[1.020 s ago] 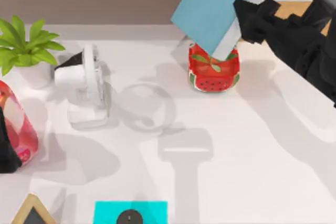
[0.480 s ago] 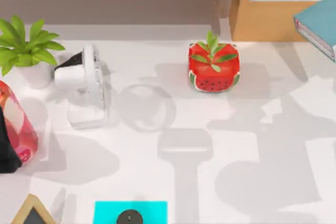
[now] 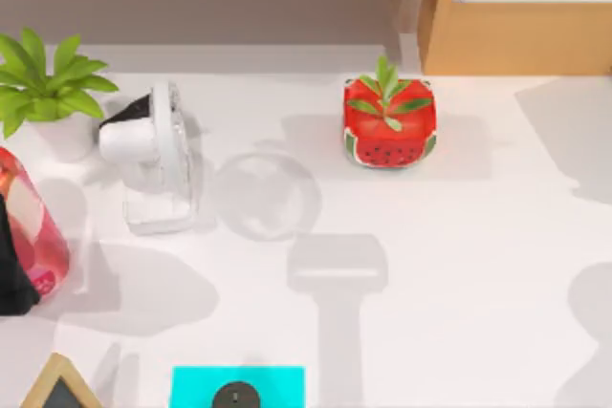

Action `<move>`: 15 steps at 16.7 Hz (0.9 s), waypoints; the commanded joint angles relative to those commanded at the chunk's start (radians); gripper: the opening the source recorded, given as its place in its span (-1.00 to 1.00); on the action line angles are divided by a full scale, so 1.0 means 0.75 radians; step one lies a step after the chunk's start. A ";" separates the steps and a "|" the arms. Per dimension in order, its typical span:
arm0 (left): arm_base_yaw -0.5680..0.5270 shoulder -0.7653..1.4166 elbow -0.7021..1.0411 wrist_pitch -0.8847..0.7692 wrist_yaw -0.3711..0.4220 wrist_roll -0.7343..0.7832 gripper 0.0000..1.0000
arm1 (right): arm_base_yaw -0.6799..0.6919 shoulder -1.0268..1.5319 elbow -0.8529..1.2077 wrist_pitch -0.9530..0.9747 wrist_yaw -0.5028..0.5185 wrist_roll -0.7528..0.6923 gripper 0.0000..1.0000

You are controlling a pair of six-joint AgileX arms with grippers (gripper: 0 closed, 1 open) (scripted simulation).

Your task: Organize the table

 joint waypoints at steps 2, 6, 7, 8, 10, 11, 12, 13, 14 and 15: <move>0.000 0.000 0.000 0.000 0.000 0.000 1.00 | -0.017 0.072 0.065 0.003 -0.009 0.041 -1.00; 0.000 0.000 0.000 0.000 0.000 0.000 1.00 | -0.019 0.123 0.104 0.004 -0.013 0.065 -1.00; 0.000 0.000 0.000 0.000 0.000 0.000 1.00 | -0.019 0.123 0.104 0.004 -0.013 0.065 -1.00; 0.000 0.000 0.000 0.000 0.000 0.000 1.00 | -0.019 0.123 0.104 0.004 -0.013 0.065 -1.00; 0.000 0.000 0.000 0.000 0.000 0.000 1.00 | -0.014 0.119 0.099 0.005 -0.013 0.065 -1.00; 0.000 0.000 0.000 0.000 0.000 0.000 1.00 | -0.013 0.122 0.104 0.004 -0.011 0.067 -1.00; 0.000 0.000 0.000 0.000 0.000 0.000 1.00 | -0.008 0.135 0.122 0.002 -0.006 0.072 -1.00; 0.000 0.000 0.000 0.000 0.000 0.000 1.00 | 0.000 0.154 0.146 0.000 -0.001 0.076 -1.00; 0.000 0.000 0.000 0.000 0.000 0.000 1.00 | 0.009 0.173 0.171 -0.003 0.004 0.077 -1.00; 0.000 0.000 0.000 0.000 0.000 0.000 1.00 | 0.016 0.191 0.194 -0.005 0.011 0.078 -1.00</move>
